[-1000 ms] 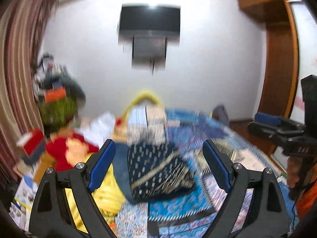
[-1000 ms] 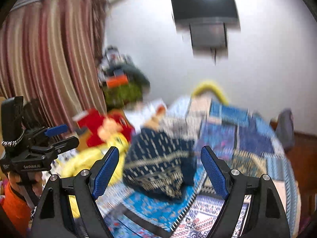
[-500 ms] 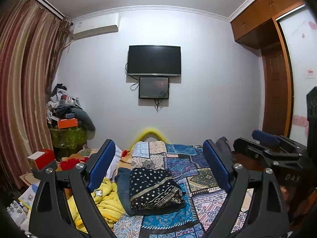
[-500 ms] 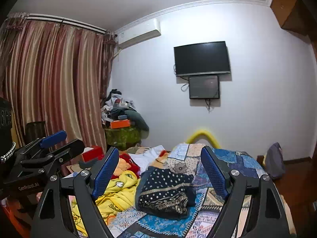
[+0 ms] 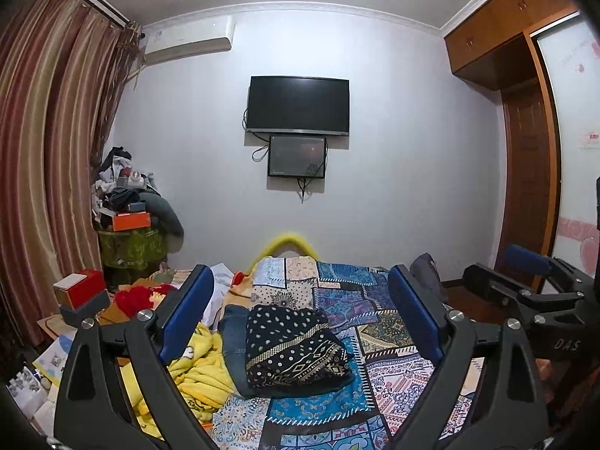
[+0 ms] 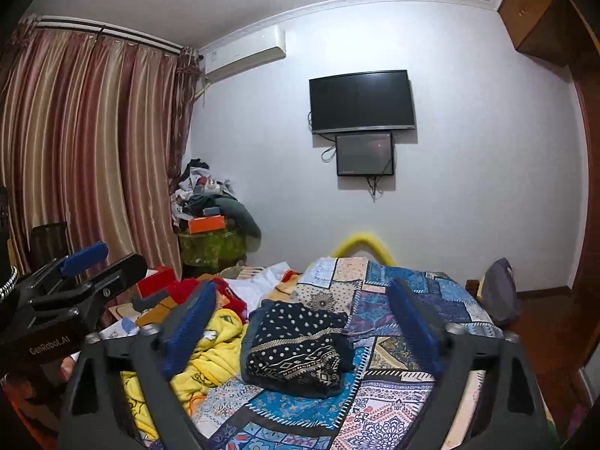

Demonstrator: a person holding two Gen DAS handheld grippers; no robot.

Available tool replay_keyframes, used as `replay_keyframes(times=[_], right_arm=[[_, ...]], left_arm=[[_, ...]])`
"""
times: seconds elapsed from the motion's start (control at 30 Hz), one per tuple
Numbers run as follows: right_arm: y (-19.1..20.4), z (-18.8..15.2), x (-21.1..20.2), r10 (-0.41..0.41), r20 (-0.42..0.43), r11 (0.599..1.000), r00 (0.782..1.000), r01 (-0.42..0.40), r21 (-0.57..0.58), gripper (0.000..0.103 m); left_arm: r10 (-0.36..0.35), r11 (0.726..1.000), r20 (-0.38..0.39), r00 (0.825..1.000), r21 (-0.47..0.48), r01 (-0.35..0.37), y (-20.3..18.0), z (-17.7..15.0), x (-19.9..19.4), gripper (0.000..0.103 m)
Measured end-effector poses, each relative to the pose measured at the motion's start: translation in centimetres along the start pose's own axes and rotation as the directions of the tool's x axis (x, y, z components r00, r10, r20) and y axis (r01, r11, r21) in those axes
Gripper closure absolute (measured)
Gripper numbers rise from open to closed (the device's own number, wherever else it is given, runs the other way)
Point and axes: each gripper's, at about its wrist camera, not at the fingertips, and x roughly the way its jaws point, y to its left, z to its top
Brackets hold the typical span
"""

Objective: Fold large clothes

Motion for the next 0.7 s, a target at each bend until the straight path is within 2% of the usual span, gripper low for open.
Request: replay_keyframes(times=[0.2, 0.43, 0.7], right_arm=[[0.2, -0.5, 0.5, -0.045, -0.013, 0.999, 0.999, 0.044, -0.023, 0.0], [-0.7, -1.1, 1.6, -0.041, -0.052, 0.999, 0.998, 0.041, 0.009, 0.0], [-0.8, -1.4, 1.8, -0.048, -0.056, 0.999, 0.997, 0.049, 0.006, 0.0]], left_arm=[[0.004, 1.0, -0.029, 1.0, -0.019, -0.004, 0.4, -0.7, 0.6, 0.007], [0.005, 0.999, -0.049, 0.999, -0.032, -0.006, 1.1, -1.0, 1.0, 0.006], [0.008, 0.999, -0.063, 0.998, -0.037, -0.011, 1.7, -1.0, 1.3, 0.006]])
